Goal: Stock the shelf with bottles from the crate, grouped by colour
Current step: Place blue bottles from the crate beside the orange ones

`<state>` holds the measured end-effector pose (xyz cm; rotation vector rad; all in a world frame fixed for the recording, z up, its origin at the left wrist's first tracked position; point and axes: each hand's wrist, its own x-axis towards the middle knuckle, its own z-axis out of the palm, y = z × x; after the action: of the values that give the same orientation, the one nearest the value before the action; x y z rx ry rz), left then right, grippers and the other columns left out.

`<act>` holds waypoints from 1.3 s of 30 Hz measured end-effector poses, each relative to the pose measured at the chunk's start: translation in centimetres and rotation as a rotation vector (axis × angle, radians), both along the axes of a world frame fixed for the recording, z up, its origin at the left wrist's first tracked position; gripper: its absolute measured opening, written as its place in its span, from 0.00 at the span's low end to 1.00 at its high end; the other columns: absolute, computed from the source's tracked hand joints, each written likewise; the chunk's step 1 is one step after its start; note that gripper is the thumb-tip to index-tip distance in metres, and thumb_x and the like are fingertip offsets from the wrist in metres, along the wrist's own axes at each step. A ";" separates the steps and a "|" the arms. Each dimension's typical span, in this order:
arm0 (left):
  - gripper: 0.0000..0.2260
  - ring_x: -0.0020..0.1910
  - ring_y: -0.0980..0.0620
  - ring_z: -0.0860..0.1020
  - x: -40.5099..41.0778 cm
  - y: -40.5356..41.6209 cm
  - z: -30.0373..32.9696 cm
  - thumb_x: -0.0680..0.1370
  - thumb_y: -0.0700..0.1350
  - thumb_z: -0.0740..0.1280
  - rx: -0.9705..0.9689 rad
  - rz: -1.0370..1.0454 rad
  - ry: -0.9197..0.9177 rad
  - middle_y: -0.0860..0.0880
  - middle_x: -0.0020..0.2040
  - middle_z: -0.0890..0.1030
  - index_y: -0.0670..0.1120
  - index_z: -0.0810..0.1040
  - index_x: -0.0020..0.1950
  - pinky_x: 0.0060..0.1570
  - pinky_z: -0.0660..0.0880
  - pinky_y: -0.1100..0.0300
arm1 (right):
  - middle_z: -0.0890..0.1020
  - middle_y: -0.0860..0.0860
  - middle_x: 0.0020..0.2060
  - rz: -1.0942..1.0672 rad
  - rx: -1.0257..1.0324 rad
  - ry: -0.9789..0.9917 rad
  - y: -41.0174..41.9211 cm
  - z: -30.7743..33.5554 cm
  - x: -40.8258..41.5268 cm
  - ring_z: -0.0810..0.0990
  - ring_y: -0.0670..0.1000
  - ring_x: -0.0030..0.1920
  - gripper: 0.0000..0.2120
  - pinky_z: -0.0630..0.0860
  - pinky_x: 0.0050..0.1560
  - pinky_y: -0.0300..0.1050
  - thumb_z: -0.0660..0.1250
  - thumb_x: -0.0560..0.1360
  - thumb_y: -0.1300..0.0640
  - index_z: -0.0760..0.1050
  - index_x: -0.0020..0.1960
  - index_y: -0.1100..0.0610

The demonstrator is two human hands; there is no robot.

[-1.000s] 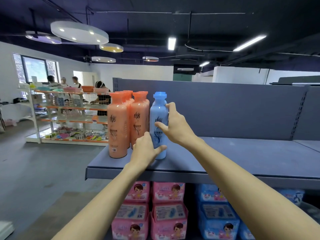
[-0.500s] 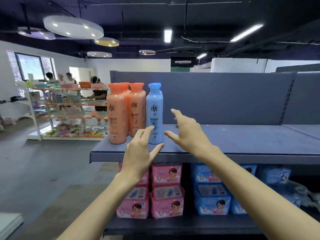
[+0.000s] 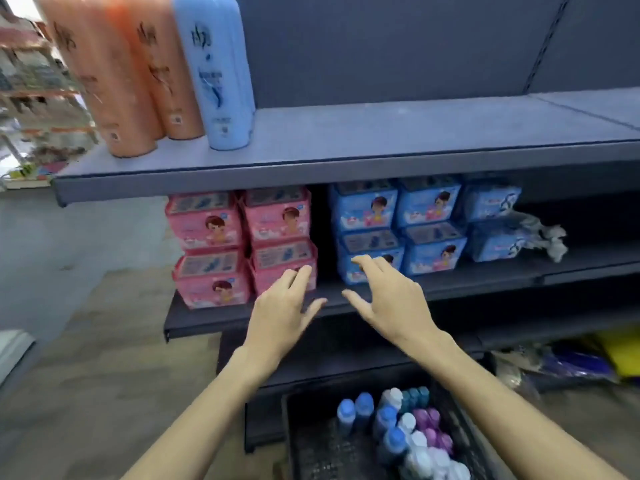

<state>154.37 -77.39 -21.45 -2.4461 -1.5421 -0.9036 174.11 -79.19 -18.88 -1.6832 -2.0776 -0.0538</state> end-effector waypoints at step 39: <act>0.36 0.61 0.45 0.75 5.6 -8.3 -45.5 0.70 0.70 0.65 -0.922 0.187 0.427 0.48 0.60 0.76 0.51 0.64 0.70 0.55 0.74 0.51 | 0.76 0.60 0.56 0.092 -0.847 -0.212 2.1 -51.9 1.8 0.79 0.63 0.50 0.27 0.68 0.38 0.49 0.65 0.79 0.63 0.58 0.74 0.56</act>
<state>159.94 -85.65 -66.91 -2.6316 -2.2513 0.4791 175.91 -77.07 -70.79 -2.0865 -2.5284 0.8152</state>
